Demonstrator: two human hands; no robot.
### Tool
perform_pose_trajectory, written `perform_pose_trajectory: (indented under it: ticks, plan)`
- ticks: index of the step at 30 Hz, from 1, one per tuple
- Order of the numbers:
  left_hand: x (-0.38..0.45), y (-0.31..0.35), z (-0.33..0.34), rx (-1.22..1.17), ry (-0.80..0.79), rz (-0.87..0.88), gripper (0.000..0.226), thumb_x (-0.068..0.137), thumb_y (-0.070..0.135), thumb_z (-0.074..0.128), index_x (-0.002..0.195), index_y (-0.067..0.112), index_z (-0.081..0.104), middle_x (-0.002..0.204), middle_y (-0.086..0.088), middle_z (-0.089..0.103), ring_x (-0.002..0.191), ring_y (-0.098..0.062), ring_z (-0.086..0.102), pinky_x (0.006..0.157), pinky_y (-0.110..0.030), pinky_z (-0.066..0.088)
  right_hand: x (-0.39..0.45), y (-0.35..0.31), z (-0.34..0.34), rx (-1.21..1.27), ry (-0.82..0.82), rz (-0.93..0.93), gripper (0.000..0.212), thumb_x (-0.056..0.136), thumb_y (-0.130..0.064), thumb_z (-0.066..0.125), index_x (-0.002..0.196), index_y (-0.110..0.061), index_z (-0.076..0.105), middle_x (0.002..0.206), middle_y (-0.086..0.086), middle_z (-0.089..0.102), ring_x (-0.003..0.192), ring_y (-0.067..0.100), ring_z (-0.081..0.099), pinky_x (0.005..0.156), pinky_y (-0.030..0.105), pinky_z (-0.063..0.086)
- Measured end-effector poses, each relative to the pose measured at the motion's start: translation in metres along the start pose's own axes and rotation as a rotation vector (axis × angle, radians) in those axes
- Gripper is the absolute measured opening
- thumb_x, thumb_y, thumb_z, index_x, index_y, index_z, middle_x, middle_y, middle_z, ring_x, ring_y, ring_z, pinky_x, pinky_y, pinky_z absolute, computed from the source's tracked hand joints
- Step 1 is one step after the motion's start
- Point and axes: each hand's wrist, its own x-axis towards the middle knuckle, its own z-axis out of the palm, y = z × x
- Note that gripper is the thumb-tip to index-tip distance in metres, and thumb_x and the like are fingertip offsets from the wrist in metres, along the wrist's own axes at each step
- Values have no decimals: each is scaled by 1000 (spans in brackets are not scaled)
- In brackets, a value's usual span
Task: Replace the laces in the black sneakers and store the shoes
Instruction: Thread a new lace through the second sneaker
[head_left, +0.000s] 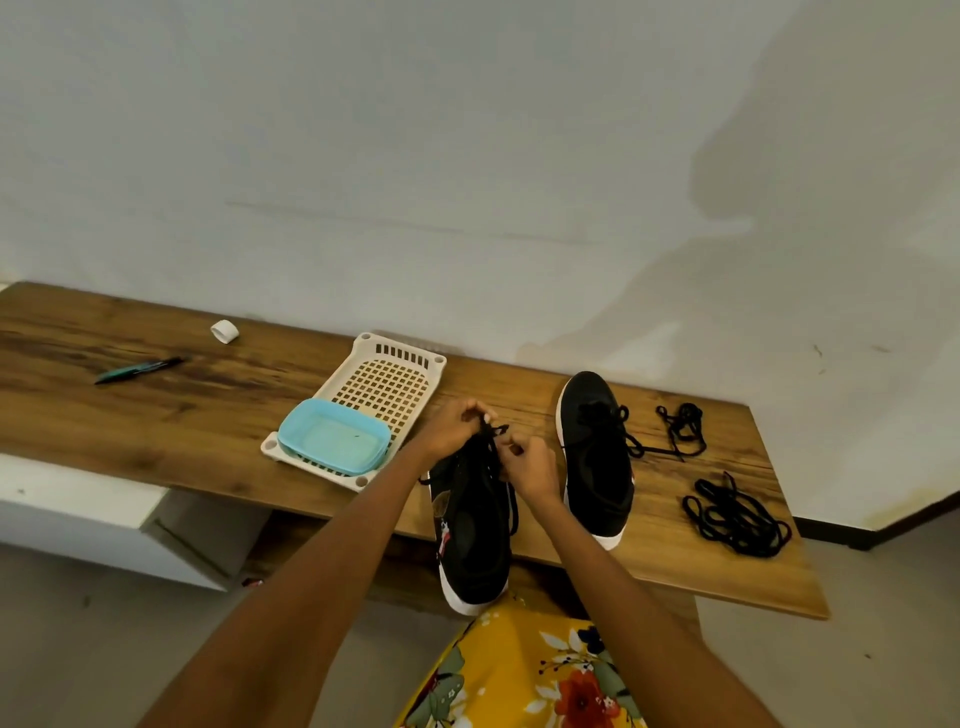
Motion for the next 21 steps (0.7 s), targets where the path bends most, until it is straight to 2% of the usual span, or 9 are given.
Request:
perform_pose_trajectory:
  ticks: [2,5,8,9,12,14,15,17,21]
  plan:
    - [0,-7,-5,33,-2,9,20,93,0,49,104,-6,65,107,-11,64,100,-13,56,87,-18,39,3,3,-2,20,-48,-45,17,91,-10,61,106,-7,68,80,2,62,74,17,63,67,27,56]
    - [0,-10,-7,138,-40,69,23,92,9,55,109,3,68,105,-10,67,99,-16,58,86,-23,41,7,5,-1,-162,-146,-188,20,88,-14,63,107,-15,67,75,-7,57,65,6,53,56,13,40]
    - [5,4,0,105,-114,62,24,90,7,57,111,8,68,102,-2,68,95,-13,62,86,-20,46,15,7,5,-206,-154,-189,14,90,-22,61,94,-10,67,81,2,66,76,18,62,66,34,51]
    - [5,10,2,70,-146,42,27,90,6,56,115,9,66,101,1,67,92,-10,61,84,-16,47,15,6,5,-110,-123,-139,16,93,-21,57,91,-8,65,79,3,65,76,20,63,69,38,53]
    - [8,9,-2,-9,-36,-50,41,89,1,56,128,11,54,106,-4,61,100,-15,56,90,-25,45,9,5,2,396,41,72,19,99,-16,47,95,-7,63,75,1,61,70,14,58,62,20,50]
    - [5,-11,-11,148,55,-168,42,88,10,61,129,10,51,116,-9,57,108,-20,55,93,-30,42,4,10,1,722,119,224,22,100,-17,44,99,-7,63,82,4,63,72,15,59,63,21,50]
    - [0,-23,-15,267,27,-231,42,87,19,64,126,11,51,117,-7,57,108,-21,55,92,-32,43,2,13,2,817,143,292,24,101,-19,41,101,-7,62,85,5,63,73,16,59,66,25,51]
    - [-15,-43,-19,355,-75,-321,40,84,28,67,119,14,53,105,-3,61,97,-19,61,86,-33,50,-2,16,5,909,164,386,26,102,-20,38,105,-6,61,89,9,60,76,19,59,74,31,51]
    - [-30,-43,-30,89,-3,-219,27,87,18,64,110,4,63,76,-1,65,77,-16,65,81,-32,55,-6,14,7,1006,191,438,24,101,-14,39,90,-8,59,75,9,51,69,17,54,73,31,50]
